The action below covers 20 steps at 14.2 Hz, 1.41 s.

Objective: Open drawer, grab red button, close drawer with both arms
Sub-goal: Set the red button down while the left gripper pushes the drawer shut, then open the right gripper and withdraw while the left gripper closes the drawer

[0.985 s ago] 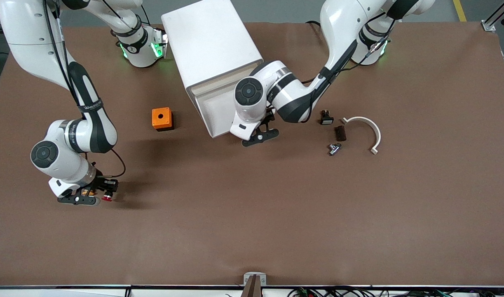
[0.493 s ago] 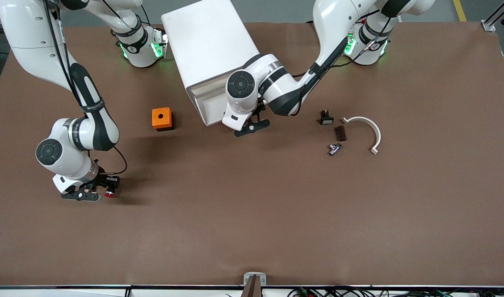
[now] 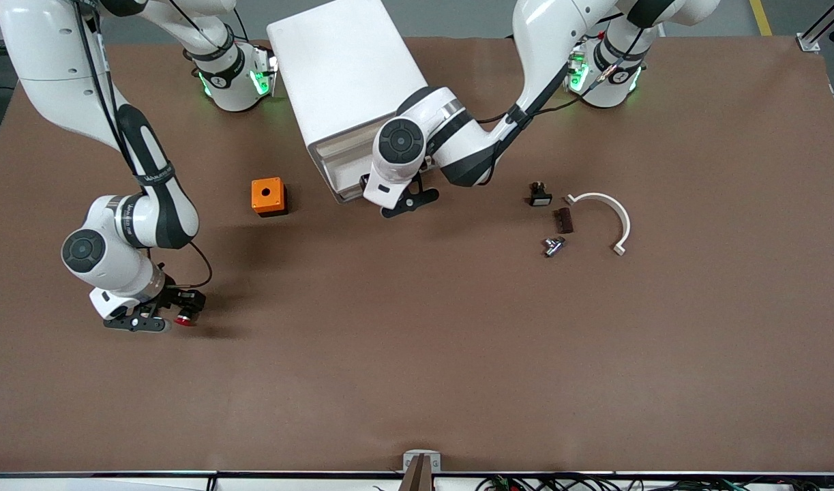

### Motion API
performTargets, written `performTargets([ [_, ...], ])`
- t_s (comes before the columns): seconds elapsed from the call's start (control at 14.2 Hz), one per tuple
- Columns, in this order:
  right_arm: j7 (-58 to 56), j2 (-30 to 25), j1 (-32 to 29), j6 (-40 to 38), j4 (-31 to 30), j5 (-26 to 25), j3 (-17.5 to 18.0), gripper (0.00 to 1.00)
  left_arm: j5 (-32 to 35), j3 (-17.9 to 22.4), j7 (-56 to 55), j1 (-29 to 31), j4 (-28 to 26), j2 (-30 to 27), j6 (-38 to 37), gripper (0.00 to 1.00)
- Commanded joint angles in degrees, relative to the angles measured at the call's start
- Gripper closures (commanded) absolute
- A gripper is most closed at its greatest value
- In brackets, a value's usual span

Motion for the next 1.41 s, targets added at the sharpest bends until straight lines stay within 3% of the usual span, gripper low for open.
performTargets([
  [0.0, -1.4, -3.1, -1.0, -1.3, 0.1, 0.6, 1.0, 0.00, -3.5, -0.3, -0.9, -0.2, -0.7, -0.2, 1.6, 0.00],
  [0.21, -1.5, -8.1, 0.0, -4.9, 0.7, 0.6, 1.0, 0.00, -8.6, -0.3, -0.8, -0.2, -0.9, 0.4, 1.6, 0.00],
  [0.84, -1.8, -22.8, 1.4, -27.7, 7.4, 0.5, 1.0, 0.00, -13.8, -0.7, 0.2, -1.3, -2.1, 0.8, 1.6, 0.00],
  [1.34, 1.8, -26.2, 1.2, -51.8, 22.8, 3.4, 0.5, 0.00, -12.4, 0.0, 0.0, -0.1, -1.7, -1.1, 0.5, 0.00],
])
